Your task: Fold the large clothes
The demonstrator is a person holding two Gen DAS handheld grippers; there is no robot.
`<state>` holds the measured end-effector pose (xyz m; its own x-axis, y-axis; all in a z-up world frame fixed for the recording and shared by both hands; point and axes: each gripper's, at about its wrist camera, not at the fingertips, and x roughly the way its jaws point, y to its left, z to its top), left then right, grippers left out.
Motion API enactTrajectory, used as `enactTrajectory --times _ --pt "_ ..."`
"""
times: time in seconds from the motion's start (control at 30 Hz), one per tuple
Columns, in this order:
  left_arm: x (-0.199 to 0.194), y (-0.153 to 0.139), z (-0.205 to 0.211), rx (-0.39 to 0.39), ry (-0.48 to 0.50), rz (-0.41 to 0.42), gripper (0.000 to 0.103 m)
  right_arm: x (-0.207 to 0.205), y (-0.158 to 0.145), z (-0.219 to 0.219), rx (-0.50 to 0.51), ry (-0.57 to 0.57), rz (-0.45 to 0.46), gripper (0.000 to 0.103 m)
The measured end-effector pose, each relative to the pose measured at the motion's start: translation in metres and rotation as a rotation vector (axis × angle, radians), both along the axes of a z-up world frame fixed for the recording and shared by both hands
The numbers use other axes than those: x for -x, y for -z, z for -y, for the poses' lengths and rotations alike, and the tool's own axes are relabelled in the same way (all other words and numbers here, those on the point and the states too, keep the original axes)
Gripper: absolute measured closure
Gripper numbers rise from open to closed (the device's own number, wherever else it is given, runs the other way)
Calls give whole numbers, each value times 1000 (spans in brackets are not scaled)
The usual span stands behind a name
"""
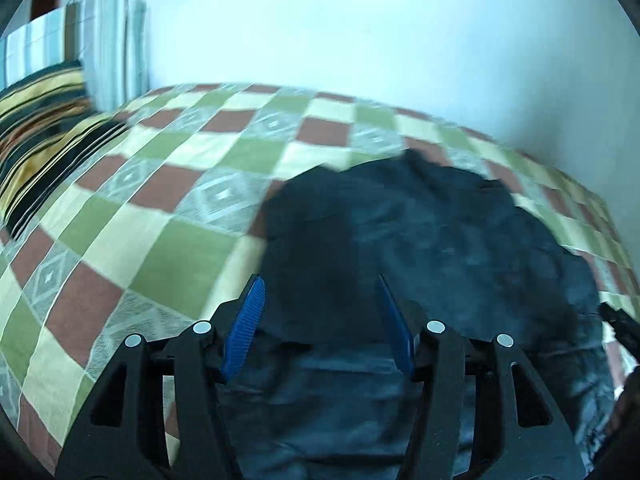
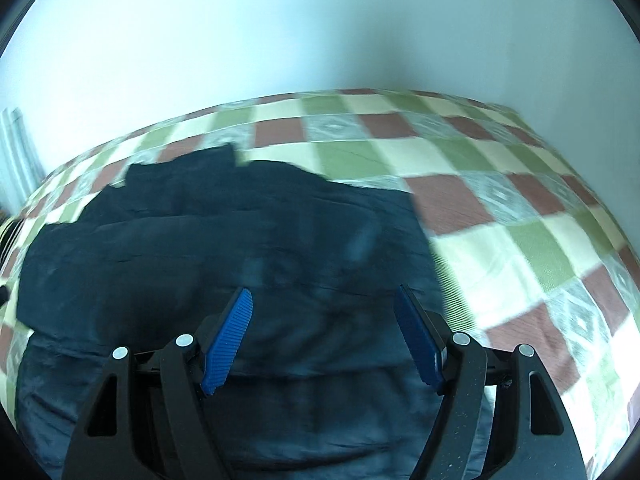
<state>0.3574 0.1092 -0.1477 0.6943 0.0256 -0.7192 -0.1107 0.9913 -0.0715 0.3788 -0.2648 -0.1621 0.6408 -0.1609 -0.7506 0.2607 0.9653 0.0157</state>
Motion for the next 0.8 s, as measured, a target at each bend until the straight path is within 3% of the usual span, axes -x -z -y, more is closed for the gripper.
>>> enactTrajectory --times 0.2,0.3,0.33,0.37,0.5,0.57,0.7,0.8 --pt "-13 23 -11 -58 -27 -37 46 -39 18 -37 18 -80 -63 31" --pt "-18 31 -14 -49 -24 -48 46 -49 36 -41 -16 -77 -112 31" --pt "-17 33 -13 -49 -23 -49 46 -50 40 -41 -32 -74 -117 36" --pt "-18 34 -13 -49 -20 -49 46 -51 43 -41 -60 -78 -118 57" --pt "-19 33 -12 -58 -8 -42 46 -48 43 -43 -72 -87 -104 84" --pt "-20 28 -13 -52 -10 -29 45 -45 34 -42 -69 -97 -78 89" --pt "-26 22 -14 -52 -11 -14 44 -36 18 -32 20 -76 -28 90" --pt "-35 29 -7 -73 5 -33 44 -34 21 -16 27 -50 -47 91"
